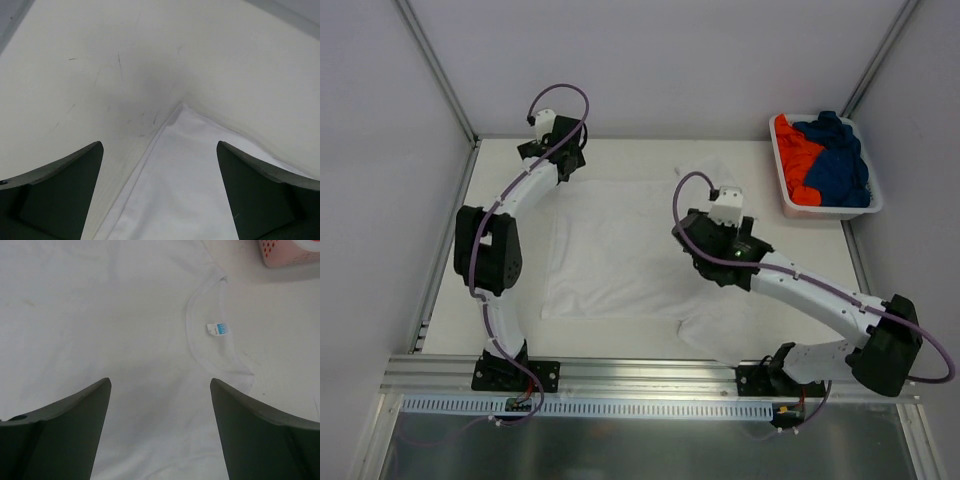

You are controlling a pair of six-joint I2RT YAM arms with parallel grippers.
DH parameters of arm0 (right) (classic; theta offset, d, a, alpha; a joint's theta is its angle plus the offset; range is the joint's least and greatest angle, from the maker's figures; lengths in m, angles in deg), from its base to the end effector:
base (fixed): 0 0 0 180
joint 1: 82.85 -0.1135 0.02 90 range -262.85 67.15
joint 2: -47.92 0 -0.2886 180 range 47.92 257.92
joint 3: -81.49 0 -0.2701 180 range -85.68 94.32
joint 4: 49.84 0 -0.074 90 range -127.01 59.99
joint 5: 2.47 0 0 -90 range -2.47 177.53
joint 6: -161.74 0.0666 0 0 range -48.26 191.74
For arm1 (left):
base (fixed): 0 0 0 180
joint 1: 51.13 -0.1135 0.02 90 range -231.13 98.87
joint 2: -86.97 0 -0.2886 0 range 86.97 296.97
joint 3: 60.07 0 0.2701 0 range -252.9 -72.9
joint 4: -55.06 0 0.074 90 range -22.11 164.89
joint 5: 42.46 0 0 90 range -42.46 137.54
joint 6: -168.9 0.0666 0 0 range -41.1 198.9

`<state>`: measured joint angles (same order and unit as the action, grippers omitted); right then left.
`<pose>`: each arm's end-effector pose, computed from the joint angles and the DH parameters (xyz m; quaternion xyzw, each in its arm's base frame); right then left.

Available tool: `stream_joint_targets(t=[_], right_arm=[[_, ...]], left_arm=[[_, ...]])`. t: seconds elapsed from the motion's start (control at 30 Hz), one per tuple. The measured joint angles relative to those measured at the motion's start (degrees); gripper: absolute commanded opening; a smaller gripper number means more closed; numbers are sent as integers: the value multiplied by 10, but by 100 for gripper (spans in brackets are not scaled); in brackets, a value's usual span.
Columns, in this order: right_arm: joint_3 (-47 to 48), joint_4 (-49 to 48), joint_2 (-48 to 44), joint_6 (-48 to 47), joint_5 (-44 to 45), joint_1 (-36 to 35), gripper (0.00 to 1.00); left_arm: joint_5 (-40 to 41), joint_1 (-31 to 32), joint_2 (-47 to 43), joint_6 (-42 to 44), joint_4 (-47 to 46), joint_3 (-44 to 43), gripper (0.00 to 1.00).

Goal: Fold and stack the t-shirts
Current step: Flatten the tshirt out

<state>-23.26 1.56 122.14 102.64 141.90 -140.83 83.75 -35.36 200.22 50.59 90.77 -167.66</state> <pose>0.1962 0.2117 0.3092 -0.0454 0.8499 -0.0958 0.5162 0.4905 -0.0976 0.2676 -0.2218 0.8470 0.1156 0.4690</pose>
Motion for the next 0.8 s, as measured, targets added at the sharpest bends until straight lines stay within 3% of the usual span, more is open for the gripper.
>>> stream_joint_targets(t=[0.13, 0.23, 0.5, 0.8], right_arm=[[2, -86, 25, -97, -93, 154, 85], [70, -108, 104, -150, -153, 230, 84], [286, -123, 331, -223, -275, 336, 83], [564, -32, 536, -252, -355, 433, 84]], left_arm=[[12, 0, -47, 1, -10, 11, 99], [12, 0, -41, 3, -11, 12, 99], [-15, -1, 30, 10, -6, 3, 99], [-39, -21, 73, 21, 4, -36, 99]])
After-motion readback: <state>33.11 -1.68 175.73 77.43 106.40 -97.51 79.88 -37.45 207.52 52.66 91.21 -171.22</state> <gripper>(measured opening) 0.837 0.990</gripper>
